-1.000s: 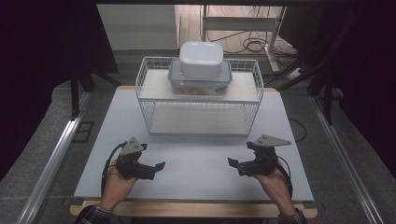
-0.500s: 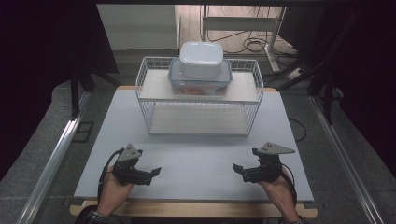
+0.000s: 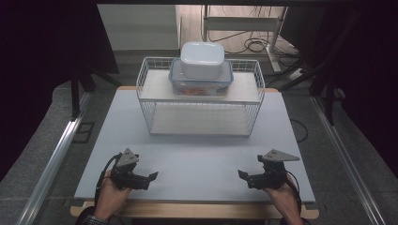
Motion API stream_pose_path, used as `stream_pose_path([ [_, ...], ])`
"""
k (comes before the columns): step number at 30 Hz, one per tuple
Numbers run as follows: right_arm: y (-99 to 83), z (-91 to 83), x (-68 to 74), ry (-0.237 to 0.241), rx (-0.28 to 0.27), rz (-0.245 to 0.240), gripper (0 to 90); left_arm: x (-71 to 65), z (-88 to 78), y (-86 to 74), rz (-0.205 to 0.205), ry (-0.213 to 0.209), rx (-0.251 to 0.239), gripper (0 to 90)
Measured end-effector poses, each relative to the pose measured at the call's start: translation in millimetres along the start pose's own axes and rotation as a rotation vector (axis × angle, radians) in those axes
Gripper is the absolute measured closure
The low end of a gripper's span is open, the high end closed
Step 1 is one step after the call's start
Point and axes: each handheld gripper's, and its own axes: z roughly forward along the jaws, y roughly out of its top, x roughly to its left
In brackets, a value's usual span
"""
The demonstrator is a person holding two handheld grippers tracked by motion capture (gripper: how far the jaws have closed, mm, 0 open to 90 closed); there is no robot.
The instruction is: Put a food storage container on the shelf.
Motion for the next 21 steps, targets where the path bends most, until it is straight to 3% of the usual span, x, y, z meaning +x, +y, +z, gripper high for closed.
stream_pose_path([
  [21, -18.9, 8.2, -3.3, -0.020, 0.084, 0.010, 0.0, 4.8, 13.6, -11.9, -0.005, 0.026, 0.075, 0.0],
])
